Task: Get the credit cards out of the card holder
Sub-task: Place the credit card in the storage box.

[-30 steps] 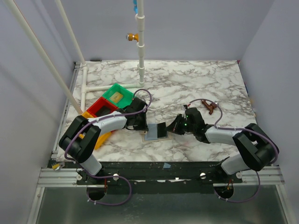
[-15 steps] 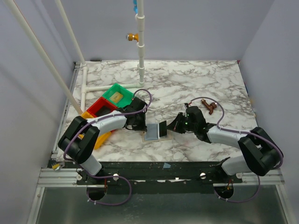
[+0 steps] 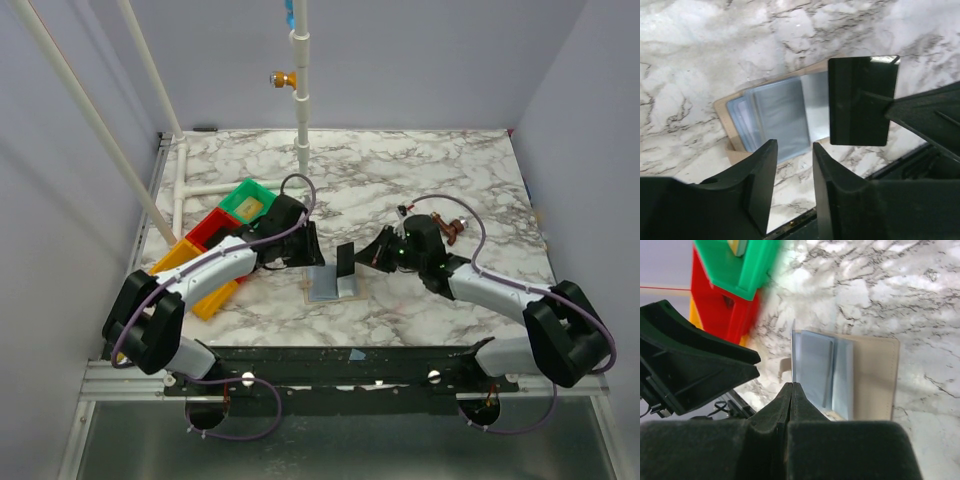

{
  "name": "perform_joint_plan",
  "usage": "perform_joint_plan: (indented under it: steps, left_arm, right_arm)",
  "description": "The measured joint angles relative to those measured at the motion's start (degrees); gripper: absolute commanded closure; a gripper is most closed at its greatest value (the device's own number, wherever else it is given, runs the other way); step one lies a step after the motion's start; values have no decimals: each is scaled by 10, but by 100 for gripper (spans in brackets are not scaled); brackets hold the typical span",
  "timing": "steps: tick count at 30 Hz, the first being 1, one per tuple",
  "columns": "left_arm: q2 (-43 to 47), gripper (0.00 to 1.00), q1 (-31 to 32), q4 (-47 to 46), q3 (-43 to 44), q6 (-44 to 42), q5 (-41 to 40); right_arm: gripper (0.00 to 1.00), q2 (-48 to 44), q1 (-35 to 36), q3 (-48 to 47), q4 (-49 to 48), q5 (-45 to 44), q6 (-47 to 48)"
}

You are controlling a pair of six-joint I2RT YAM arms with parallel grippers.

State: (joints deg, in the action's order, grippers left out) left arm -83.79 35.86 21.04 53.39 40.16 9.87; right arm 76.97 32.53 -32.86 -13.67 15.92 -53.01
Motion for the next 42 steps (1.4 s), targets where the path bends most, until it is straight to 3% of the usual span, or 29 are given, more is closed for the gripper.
perform_joint_plan:
  steps: [10,22,31,42]
  left_arm:
    - [86,52,-66,-87,-54,19,140]
    - [93,53,-103,-324,-150,132,314]
    - [84,59,-110,-422,-161,190,362]
    - [76,63,-110,-454,-166,217,374]
  right_arm:
    - [99,-31,-19,-36,1,52,-21]
    - [99,-42,-22,-63,-4,104,-50]
    - [99,-42,-26,-63,-28,123,-66]
    - [99,-56,-26,-63,-38,135,-75]
